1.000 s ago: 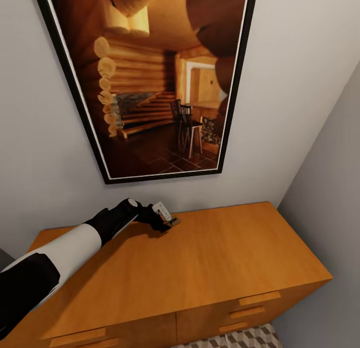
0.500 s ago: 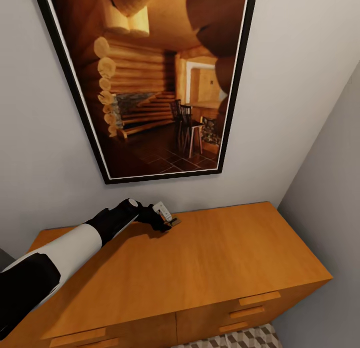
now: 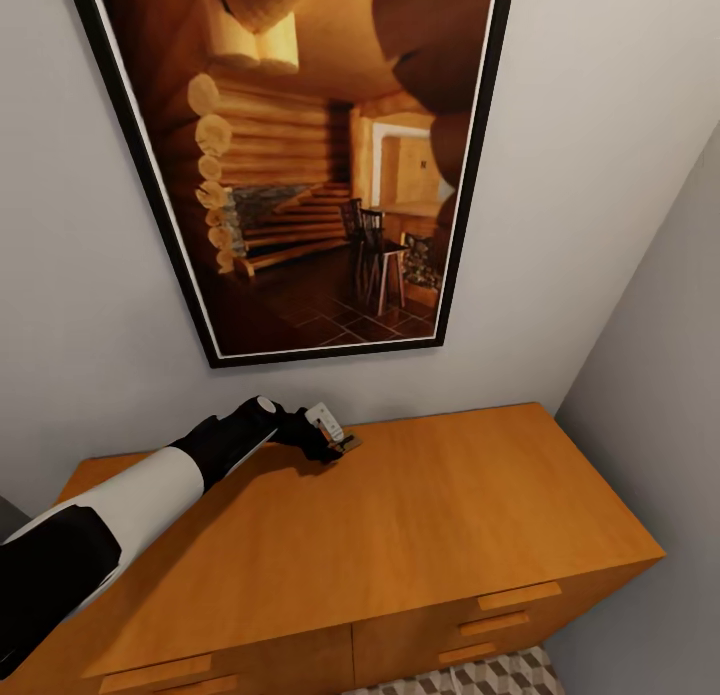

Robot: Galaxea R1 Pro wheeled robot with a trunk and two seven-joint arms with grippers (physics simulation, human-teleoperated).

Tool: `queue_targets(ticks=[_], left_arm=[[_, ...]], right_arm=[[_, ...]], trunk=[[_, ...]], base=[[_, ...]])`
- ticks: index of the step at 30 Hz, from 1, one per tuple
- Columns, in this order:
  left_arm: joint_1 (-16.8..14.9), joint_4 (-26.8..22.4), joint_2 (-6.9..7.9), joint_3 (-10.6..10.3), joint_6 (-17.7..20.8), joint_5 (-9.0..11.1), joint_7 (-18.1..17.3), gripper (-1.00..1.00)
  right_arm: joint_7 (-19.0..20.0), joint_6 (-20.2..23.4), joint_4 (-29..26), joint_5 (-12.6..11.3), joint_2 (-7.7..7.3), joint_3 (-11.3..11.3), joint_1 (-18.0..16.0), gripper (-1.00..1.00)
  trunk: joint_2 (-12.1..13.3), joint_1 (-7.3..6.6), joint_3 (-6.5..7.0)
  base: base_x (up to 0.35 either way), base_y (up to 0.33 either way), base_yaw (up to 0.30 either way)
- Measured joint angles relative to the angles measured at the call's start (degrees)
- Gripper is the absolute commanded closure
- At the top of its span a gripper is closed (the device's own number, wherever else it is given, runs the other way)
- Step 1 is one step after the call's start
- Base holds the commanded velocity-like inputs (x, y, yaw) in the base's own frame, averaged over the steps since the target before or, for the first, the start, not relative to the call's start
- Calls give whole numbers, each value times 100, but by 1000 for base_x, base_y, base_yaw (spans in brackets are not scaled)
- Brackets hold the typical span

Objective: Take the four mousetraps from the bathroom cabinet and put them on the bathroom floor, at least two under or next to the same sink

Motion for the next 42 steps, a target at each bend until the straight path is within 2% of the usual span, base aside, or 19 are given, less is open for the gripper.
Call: queue_targets(ticks=[13, 28, 42], left_arm=[[0, 0, -8, 2, -6, 3, -3, -100], [16, 31, -76, 4, -12, 9, -4, -100], [17, 35, -79, 4, -13, 9, -4, -100]], right_arm=[[-1, 0, -2, -6, 0, 0, 0, 100], [0, 0, -3, -6, -6, -1, 0, 100], [-1, 0, 0, -6, -9, 0, 0, 100]], trunk=[[0, 0, -11], [0, 0, -82], [0, 0, -151]], base=[[0, 0, 0], [0, 0, 0], [0, 0, 0]])
